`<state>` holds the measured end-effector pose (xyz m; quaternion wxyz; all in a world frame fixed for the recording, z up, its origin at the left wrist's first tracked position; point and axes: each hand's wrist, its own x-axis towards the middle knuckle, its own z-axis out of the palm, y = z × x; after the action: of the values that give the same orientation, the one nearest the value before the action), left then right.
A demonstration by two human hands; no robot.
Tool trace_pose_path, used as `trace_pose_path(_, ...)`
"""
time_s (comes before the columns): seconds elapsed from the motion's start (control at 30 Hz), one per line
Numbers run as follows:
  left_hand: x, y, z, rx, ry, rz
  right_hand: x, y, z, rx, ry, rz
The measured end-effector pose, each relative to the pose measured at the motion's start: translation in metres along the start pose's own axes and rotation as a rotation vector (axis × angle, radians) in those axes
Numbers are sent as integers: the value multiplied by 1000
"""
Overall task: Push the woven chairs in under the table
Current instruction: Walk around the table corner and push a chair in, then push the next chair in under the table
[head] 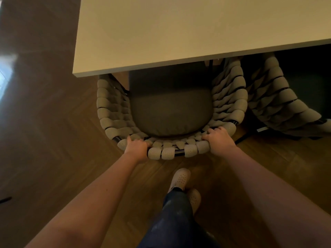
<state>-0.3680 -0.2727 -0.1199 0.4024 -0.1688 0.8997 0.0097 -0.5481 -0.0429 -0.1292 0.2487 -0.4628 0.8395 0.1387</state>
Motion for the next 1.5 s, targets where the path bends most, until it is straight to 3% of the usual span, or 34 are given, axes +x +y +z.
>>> trace_pose_path(0.2, 0, 38, -27, -117, -138, 105, -11, 17, -9, 216, -29, -94)
trace_pose_path(0.37, -1, 124, -58, -255, 80, 296, -46, 65, -7, 263, 92, -42)
trace_pose_path(0.67, 24, 312, -144, -191, 302, 412, -143, 260, 42, 391, 245, 246)
trace_pose_path(1.0, 49, 537, -172, -125, 312, 377, -238, 486, 109, 275, 135, 292)
trace_pose_path(1.27, 83, 595, -212, -36, 216, 313, -223, 586, 128, 147, 75, 260)
trace_pose_path(1.37, 97, 599, -218, -50, 160, 305, -211, 605, 117, 66, -21, 302)
trace_pose_path(1.5, 118, 599, -223, -2, 165, 308, -194, 620, 112, -31, -102, 215)
